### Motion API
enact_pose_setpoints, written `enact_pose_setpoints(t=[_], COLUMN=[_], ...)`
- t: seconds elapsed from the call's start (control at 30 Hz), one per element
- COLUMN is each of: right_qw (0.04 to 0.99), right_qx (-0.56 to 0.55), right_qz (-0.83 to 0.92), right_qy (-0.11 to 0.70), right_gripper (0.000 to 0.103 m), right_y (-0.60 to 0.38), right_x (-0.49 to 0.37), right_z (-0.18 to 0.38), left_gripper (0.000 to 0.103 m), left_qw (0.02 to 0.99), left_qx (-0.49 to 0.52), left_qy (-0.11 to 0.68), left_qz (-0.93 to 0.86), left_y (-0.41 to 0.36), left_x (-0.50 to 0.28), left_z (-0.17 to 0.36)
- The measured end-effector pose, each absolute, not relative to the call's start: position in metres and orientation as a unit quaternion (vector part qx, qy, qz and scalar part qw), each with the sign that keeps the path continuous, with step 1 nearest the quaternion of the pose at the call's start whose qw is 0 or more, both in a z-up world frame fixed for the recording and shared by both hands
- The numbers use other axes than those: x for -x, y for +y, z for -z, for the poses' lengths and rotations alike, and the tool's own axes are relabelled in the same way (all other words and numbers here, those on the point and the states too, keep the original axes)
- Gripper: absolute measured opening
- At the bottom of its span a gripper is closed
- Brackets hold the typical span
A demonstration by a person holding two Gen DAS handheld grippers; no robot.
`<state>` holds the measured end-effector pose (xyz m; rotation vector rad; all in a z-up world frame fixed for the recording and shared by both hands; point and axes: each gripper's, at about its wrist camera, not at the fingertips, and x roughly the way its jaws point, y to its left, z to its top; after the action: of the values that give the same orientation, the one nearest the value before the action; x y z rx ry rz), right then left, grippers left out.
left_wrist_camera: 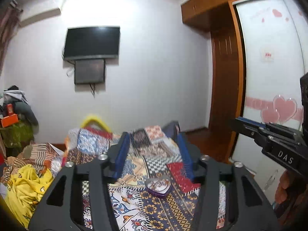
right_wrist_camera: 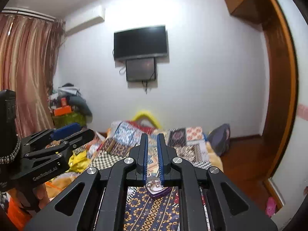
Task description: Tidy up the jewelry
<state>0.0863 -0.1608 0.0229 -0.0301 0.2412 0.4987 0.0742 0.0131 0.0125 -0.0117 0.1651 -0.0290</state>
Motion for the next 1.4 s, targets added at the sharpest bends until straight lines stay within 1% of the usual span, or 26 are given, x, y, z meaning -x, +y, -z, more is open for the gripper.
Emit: enact_pose_setpoints(t=[0.03,0.07,0.13,0.17,0.23,0.27,0.33,0.37,0.4,0.43,0.83,1.13,1.4], right_qw=[0.964,0.965,0.969,0.971,0.976,0.977,0.98,0.982,0.982,0.983,0.982,0.982,0.981], right_qx=[0.015,0.015,0.012,0.012,0.012,0.012,0.008,0.008,0.01,0.012,0.016,0.013,0.012], right_qz=[-0.241,-0.237,-0.227,-0.22,-0.202,-0.199,-0.188,-0.183,-0.179,-0.175,-0.177,-0.176,-0.175], right_qy=[0.112,0.107,0.093,0.087,0.074,0.071,0.06,0.056,0.053,0.052,0.063,0.072,0.079], right_gripper=[0.018,0.023,0.049,0.055,0.073,0.077,0.09,0.093,0.098,0.1,0.1,0.1,0.1], right_y=[-0.161,-0.161,-0.161,-0.161,-0.16,-0.16,-0.161,-0.161,-0.16,-0.162,-0.166,-0.17,-0.171], right_x=[-0.08,-0.077,-0.067,-0.065,-0.06,-0.059,-0.055,-0.054,-0.052,-0.051,-0.044,-0.043,-0.042], right_z=[-0.023,-0.023,-0.022,-0.022,-0.02,-0.02,-0.021,-0.022,-0.022,-0.023,-0.019,-0.016,-0.017], left_gripper=[0.064,0.066,0.072,0.075,0.092,0.093,0.094,0.095,0.096,0.096,0.097,0.102,0.102], left_qw=[0.997,0.998,0.998,0.998,0.998,0.998,0.998,0.998,0.998,0.998,0.998,0.998,0.997], left_qx=[0.008,0.012,0.011,0.011,0.013,0.015,0.019,0.02,0.019,0.019,0.014,0.014,0.017], left_qy=[0.075,0.068,0.061,0.059,0.056,0.054,0.054,0.056,0.058,0.058,0.059,0.061,0.066], left_qz=[0.012,0.008,0.0,-0.004,-0.014,-0.015,-0.016,-0.016,-0.017,-0.019,-0.016,-0.017,-0.022], left_y=[0.013,0.012,0.011,0.012,0.013,0.014,0.016,0.017,0.017,0.017,0.013,0.012,0.011], left_x=[-0.068,-0.061,-0.053,-0.051,-0.046,-0.045,-0.043,-0.043,-0.043,-0.043,-0.031,-0.032,-0.034], left_z=[-0.013,-0.014,-0.014,-0.014,-0.012,-0.011,-0.01,-0.009,-0.008,-0.007,-0.007,-0.005,-0.003])
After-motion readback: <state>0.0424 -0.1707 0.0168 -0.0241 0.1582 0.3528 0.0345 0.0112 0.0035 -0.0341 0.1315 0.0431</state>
